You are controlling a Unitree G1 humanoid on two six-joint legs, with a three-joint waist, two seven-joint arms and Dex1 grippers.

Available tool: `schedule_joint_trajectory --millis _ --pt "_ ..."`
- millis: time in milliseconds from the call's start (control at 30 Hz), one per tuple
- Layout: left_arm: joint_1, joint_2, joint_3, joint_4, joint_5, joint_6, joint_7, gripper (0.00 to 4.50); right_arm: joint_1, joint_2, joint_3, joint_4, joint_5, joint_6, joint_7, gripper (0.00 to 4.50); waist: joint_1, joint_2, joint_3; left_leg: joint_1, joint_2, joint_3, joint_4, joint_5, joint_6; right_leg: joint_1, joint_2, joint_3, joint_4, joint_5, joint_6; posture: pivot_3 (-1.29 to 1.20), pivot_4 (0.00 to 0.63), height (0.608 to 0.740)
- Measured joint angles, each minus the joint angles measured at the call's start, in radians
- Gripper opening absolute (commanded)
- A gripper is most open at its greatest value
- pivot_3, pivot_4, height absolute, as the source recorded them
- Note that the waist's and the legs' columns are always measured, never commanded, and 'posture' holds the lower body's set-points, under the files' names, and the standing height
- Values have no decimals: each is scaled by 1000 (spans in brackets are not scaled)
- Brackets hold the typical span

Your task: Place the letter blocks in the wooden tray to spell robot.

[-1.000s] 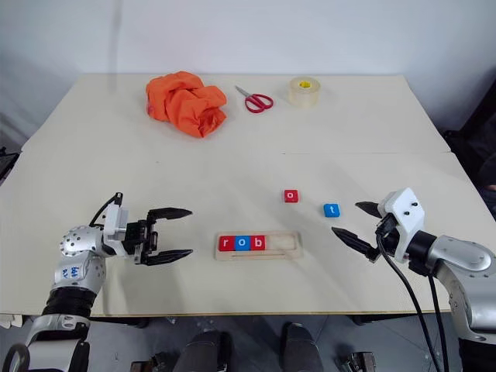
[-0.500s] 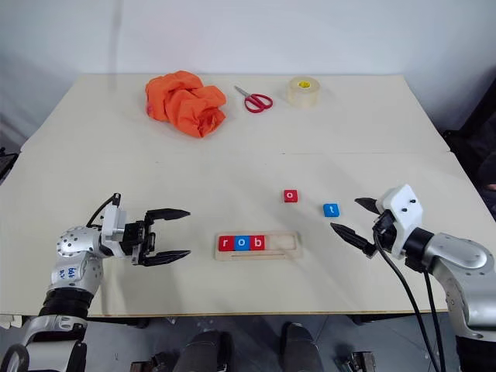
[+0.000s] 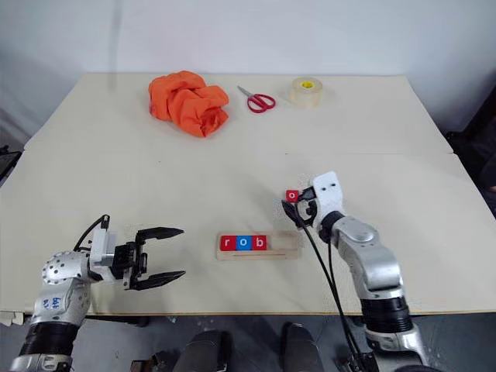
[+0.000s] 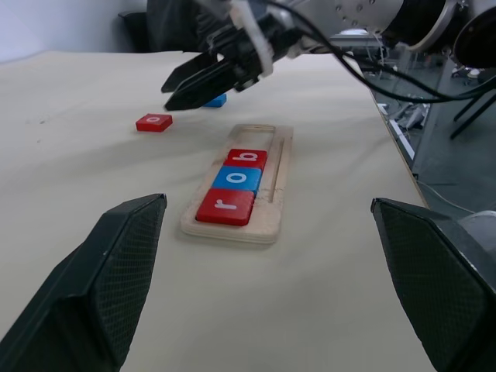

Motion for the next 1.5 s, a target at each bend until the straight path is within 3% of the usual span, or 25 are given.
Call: schedule_joint_trajectory --millis 300,600,800,967,1100,1233,1500 --pt "44 0 7 -61 -1 12 41 4500 -38 83 26 84 -47 -15 -63 4456 -13 0 0 1 0 0 -1 0 0 0 0 0 1 0 0 0 150 740" --pt "54 -1 7 -77 -1 11 55 4500 -57 105 4 117 -58 -25 -95 1462 -26 0 0 1 1 0 -1 0 0 0 0 0 1 0 0 0 150 740" --pt "47 -1 5 -73 -1 11 50 4500 -49 107 6 91 -71 -37 -99 1446 -26 0 0 0 1 0 -1 1 0 0 0 0 1 0 0 0 150 740" --pt "17 -2 -6 -58 -1 13 24 4500 -15 22 -17 -139 -14 66 -35 1446 -21 0 0 0 0 -1 -2 0 0 0 0 -1 -1 0 0 0 150 740" --pt "-13 -2 -16 -3 -1 13 -13 4500 148 -54 -119 -388 48 241 -24 1446 -8 0 0 -1 0 -1 -3 0 1 0 0 -1 -4 0 0 0 150 740" --pt "-46 0 -25 39 -1 13 -55 4500 318 -48 -179 -573 87 383 -54 1446 -9 0 0 0 1 -1 -3 0 1 0 1 -1 -3 0 -1 0 150 740" --pt "-102 -1 -27 94 -1 8 -89 4500 454 34 -228 -665 90 452 -135 1446 -18 0 0 0 0 -2 -3 1 1 0 1 -1 -2 0 -1 0 150 740"
